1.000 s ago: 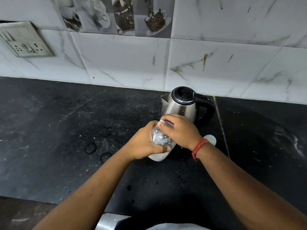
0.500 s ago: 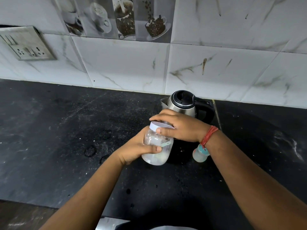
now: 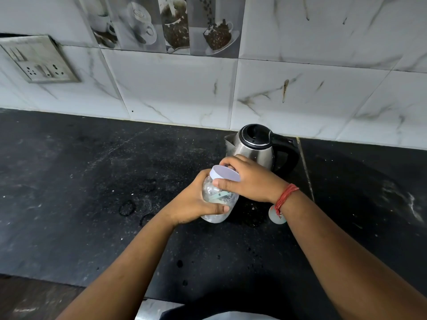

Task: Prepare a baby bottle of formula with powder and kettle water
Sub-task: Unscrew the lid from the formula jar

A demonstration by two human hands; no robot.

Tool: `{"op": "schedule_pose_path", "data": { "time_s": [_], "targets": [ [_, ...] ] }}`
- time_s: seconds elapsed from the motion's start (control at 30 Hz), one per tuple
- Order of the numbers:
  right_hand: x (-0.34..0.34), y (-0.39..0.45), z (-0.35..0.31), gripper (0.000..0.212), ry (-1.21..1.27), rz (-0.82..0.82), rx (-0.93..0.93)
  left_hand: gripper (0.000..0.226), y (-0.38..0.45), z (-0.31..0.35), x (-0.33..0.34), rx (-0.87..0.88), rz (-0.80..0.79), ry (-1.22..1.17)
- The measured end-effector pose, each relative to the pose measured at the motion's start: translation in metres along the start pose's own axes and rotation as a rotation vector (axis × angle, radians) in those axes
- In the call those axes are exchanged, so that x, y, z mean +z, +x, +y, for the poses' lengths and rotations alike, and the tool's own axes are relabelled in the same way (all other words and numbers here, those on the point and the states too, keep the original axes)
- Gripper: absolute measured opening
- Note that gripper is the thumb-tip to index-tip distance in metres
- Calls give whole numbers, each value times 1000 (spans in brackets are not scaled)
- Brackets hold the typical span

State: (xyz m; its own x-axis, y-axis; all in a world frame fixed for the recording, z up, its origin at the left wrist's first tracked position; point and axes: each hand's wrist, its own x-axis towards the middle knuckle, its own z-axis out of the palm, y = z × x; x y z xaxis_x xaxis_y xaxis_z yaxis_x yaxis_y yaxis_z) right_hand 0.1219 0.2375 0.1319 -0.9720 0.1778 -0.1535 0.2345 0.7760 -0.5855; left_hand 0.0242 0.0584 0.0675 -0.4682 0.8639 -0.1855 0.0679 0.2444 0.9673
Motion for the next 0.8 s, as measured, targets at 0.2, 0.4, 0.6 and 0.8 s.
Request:
{"op": "schedule_pose_path", "data": {
  "time_s": [0.2,0.4,0.6,0.8],
  "targets": [
    [-2,-6,1,72,348,-107,-65,100,-1,-4,-1,-7,2,28],
    [0,-2,-1,56,87,-18,-28,96,-1,-7,-1,-3,2,38],
    [2,-11,-4,70,406,-29,-115,96,-4,-7,-1,45,2,-17],
    [4,-15,-4,76,511,34,-280,103,-3,-12,-13,46,-25,21]
  ]
}}
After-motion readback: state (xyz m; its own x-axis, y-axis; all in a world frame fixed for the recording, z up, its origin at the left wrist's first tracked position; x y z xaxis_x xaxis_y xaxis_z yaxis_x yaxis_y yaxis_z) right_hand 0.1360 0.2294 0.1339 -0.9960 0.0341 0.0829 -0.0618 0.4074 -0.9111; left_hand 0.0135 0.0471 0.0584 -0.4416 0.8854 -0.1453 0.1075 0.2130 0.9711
